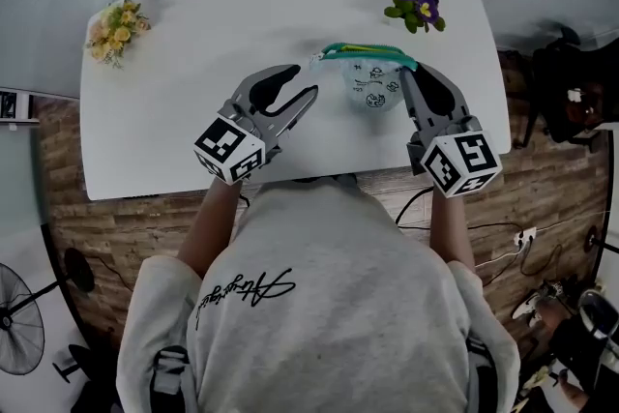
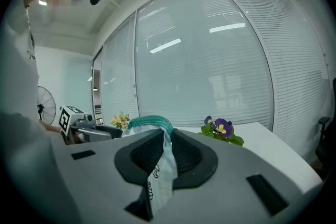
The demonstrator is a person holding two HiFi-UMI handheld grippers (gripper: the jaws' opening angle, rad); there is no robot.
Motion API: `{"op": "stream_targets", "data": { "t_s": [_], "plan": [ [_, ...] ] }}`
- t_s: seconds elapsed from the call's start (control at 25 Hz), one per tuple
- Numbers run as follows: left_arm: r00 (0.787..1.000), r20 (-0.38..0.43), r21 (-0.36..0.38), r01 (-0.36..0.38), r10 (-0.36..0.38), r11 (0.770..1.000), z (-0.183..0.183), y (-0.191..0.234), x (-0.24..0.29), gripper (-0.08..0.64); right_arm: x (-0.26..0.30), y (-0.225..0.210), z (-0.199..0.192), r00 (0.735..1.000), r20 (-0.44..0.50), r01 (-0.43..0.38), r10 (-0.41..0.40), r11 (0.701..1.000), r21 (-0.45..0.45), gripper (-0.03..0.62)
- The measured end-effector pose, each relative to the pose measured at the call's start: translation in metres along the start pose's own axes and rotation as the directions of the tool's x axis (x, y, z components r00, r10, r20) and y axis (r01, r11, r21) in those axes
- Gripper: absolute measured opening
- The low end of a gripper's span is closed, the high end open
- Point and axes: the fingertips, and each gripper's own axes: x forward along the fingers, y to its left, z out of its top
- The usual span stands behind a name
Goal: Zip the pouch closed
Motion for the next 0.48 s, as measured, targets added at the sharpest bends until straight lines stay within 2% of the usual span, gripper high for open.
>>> {"op": "stream_targets", "data": {
  "t_s": [0.24,0.48],
  "plan": [
    [0.999,0.048,0.011,0.014,-0.015,1.000,0.019,0.003,0.010,0.184,-0.005,0.008,0.016,0.998,0.048,-0.040,0.039,0.999,0.035,0.051],
    [0.996,0.071,0.030,0.059,-0.061,0.998,0.030,-0.006,0.008,0.184,-0.009,0.016,0.027,0.994,0.083,-0.073,0.069,0.996,0.045,0.051]
  ]
}}
